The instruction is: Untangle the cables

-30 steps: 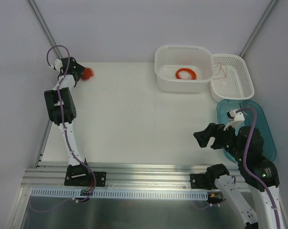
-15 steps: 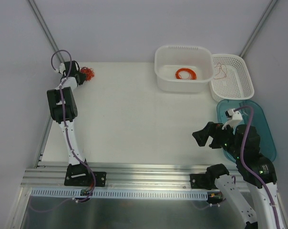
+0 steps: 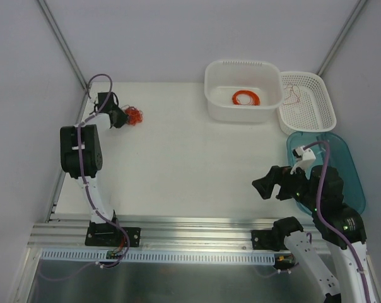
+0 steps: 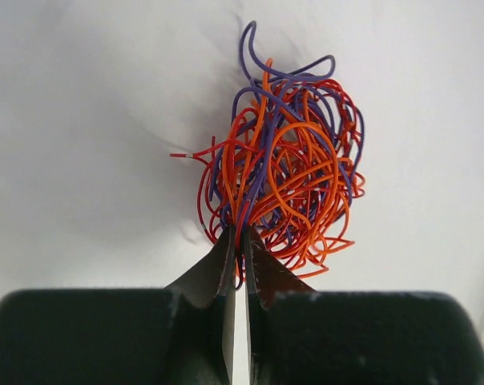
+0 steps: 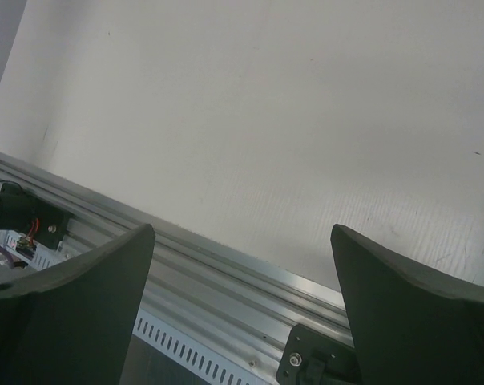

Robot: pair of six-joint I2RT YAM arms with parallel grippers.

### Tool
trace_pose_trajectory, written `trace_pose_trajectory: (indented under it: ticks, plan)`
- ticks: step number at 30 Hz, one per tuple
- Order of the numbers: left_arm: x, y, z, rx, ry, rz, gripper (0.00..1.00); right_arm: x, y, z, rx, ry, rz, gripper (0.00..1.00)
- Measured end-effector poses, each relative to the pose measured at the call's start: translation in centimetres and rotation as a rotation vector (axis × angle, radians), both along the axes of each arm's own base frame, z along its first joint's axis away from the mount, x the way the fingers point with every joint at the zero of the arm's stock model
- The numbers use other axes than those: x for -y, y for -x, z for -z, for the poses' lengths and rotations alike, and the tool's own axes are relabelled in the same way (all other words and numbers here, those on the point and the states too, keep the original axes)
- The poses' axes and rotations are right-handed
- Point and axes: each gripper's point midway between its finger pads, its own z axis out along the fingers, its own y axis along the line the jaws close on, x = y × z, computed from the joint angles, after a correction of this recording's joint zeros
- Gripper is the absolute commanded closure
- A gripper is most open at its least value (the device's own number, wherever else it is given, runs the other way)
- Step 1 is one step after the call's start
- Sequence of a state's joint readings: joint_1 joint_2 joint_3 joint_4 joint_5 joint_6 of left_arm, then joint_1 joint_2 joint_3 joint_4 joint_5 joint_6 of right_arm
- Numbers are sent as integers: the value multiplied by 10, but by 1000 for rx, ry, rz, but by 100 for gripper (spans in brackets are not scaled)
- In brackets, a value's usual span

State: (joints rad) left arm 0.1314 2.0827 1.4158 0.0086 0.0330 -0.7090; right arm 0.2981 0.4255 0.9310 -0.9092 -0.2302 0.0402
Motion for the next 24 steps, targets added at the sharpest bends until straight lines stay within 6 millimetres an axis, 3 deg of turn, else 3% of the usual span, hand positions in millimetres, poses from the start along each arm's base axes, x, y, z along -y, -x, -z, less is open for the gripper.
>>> trace_pose_trajectory:
  ticks: [4,7,13,20,24]
  plan:
    - [62,48,-19,-12,-9,158,100,-4,6,3,-8,9,-54,3]
    - [121,92,-40,12,5,310,100,-8,10,3,-9,4,-88,3]
    - [206,176,-59,39,26,563,100,-19,15,15,-46,-19,-159,3]
    - [282,274,-34,-36,22,825,100,-37,24,31,-113,-43,-295,3]
    - [297,312,-15,-104,30,890,95,-46,21,48,-185,-42,-338,1]
